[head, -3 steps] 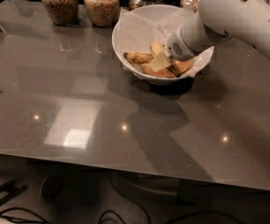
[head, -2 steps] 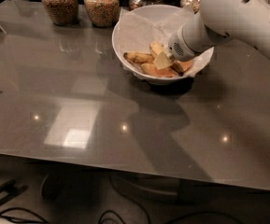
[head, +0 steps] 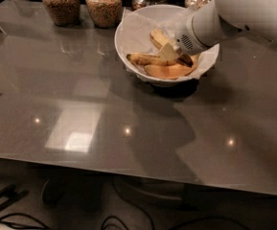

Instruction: Pick banana from white bowl

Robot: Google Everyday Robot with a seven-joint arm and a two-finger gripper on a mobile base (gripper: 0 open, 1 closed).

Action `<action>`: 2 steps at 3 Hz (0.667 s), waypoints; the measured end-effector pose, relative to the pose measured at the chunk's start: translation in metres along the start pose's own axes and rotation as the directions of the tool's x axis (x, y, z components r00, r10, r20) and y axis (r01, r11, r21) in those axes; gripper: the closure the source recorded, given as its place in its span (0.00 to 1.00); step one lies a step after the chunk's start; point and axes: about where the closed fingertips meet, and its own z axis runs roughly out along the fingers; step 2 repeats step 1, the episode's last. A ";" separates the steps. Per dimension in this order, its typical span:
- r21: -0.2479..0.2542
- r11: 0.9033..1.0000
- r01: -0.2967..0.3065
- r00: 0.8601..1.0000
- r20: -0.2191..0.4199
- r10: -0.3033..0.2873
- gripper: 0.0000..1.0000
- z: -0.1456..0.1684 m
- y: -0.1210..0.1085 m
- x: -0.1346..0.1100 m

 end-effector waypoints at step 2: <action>-0.006 0.999 0.044 0.998 0.044 -0.044 1.00 -0.040 0.008 -0.006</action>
Offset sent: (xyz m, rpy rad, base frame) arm 0.0000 0.0000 0.0000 0.0000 0.0000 0.0000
